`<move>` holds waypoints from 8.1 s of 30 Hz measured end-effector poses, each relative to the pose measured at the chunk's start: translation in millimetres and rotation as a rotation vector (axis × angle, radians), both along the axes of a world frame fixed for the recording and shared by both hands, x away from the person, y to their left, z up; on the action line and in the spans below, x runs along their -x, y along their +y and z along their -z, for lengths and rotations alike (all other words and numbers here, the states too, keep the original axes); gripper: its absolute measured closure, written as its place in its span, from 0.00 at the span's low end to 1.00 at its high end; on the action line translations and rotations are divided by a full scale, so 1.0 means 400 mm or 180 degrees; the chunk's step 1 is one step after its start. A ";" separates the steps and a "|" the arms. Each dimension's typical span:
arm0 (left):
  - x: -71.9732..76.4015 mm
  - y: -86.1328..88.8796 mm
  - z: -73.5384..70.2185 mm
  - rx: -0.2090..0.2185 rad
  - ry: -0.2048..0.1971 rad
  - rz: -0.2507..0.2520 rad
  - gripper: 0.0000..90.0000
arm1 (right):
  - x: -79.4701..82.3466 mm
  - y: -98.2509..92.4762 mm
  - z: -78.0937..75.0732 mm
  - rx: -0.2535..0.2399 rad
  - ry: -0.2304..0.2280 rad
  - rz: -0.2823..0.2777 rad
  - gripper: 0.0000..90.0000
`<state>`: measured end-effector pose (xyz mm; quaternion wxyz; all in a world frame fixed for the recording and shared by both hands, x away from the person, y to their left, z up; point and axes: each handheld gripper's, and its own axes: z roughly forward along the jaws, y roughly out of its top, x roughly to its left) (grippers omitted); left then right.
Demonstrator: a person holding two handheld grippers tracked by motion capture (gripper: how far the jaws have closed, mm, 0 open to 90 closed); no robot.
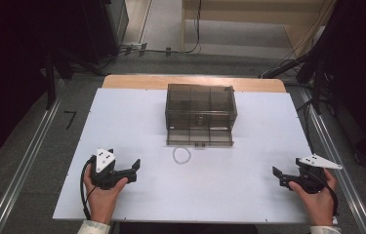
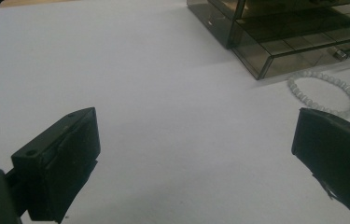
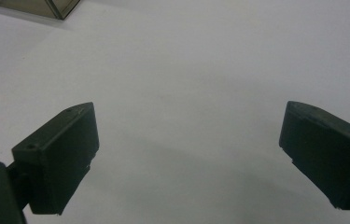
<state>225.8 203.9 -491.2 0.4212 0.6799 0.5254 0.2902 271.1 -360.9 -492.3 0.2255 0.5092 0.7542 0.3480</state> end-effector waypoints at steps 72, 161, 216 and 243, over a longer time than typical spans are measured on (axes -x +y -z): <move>-0.070 -0.111 0.020 -0.0040 0.0148 0.0192 0.06 | 0.001 -0.001 0.000 -0.0003 -0.0001 0.0002 0.04; -0.172 -0.323 0.052 -0.0373 0.0575 0.0201 0.70 | -0.003 0.003 -0.001 0.0007 0.0018 0.0012 0.04; -0.179 -0.322 0.053 -0.0215 0.0588 0.0331 0.98 | -0.005 0.007 0.006 -0.0083 0.0064 -0.0026 0.04; -0.168 -0.324 0.005 0.0025 0.0578 0.0546 0.98 | -0.003 0.006 0.006 -0.0082 0.0074 -0.0015 0.04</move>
